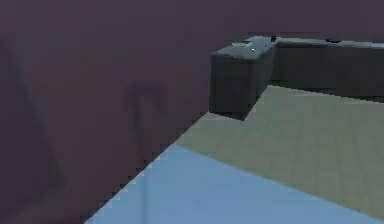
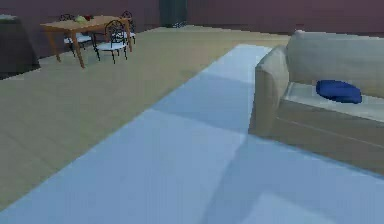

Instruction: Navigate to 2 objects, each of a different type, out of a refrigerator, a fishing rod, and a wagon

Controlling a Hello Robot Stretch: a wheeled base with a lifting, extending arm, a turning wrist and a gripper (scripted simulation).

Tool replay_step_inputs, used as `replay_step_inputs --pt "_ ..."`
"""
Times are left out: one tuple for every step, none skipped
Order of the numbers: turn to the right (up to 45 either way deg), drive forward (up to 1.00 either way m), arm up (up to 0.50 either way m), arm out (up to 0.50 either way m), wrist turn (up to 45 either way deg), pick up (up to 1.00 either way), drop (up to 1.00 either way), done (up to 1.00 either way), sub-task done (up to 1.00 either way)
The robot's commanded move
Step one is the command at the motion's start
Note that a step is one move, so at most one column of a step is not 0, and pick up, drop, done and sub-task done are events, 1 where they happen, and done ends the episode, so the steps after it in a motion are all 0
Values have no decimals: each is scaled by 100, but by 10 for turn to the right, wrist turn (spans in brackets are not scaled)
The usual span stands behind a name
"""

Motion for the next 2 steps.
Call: replay_step_inputs --pt "450 0 0 0 0 0 0 0 0" --pt "90 0 0 0 0 0 0 0 0"
